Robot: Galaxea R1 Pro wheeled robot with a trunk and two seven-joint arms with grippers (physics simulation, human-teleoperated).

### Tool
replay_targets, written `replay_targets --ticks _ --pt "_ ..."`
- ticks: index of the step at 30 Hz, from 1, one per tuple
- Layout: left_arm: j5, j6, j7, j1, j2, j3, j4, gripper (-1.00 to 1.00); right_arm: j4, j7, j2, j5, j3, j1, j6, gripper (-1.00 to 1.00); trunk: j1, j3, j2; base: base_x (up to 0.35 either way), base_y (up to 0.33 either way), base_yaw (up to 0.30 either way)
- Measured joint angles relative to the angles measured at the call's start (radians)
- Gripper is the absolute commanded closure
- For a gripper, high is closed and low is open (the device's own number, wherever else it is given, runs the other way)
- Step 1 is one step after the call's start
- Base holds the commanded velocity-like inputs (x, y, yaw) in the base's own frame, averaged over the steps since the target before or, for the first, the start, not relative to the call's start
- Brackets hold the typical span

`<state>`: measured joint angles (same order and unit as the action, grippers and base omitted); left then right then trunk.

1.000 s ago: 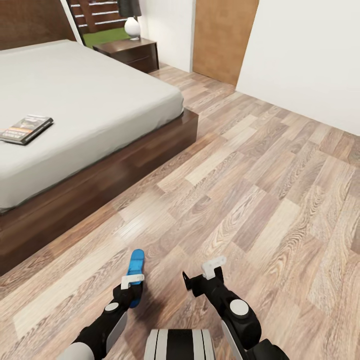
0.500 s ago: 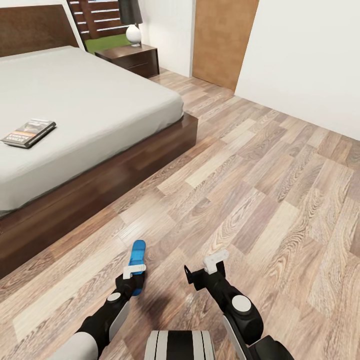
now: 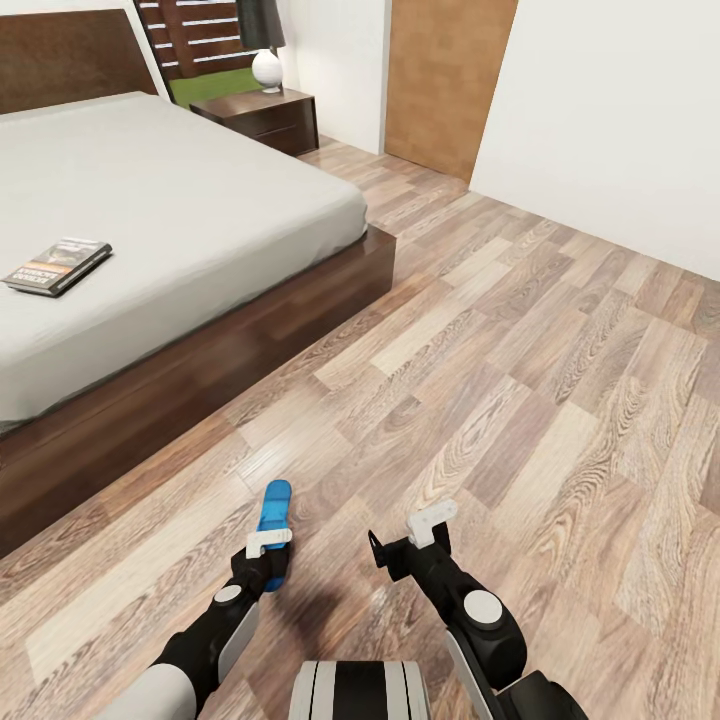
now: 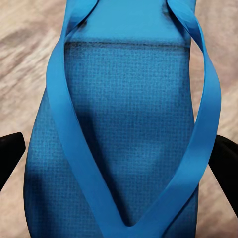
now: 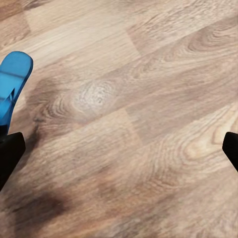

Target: In the bedroom, move the book from the bed onto either nightstand, and place the two sandals side by side next to the bed.

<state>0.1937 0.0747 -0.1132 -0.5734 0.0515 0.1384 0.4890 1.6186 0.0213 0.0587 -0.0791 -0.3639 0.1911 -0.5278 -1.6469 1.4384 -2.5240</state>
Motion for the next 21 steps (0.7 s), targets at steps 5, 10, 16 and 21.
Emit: replay_targets --ticks 5,10,16,21 --pt "0.000 0.000 0.000 0.000 0.000 0.000 0.000 1.00 0.000 0.000 0.000 0.000 0.000 -0.001 0.000 -1.00 0.000 0.000 0.000 0.000 0.000 0.000" --pt "0.002 -0.001 0.000 0.027 -0.017 0.000 0.004 1.00 -0.019 0.001 -0.024 0.001 0.028 0.026 -0.006 -1.00 0.000 0.000 0.000 0.000 0.000 0.000" --pt "0.003 -0.001 0.001 0.039 -0.025 0.000 0.006 1.00 -0.028 0.007 -0.039 0.008 0.062 0.060 -0.008 -1.00 0.000 0.000 0.000 0.000 0.000 0.000" --pt "0.003 0.002 0.001 0.040 -0.026 0.000 0.007 1.00 -0.030 0.010 -0.044 0.010 0.470 0.092 -0.008 -1.00 0.000 0.000 0.000 0.000 0.000 0.000"
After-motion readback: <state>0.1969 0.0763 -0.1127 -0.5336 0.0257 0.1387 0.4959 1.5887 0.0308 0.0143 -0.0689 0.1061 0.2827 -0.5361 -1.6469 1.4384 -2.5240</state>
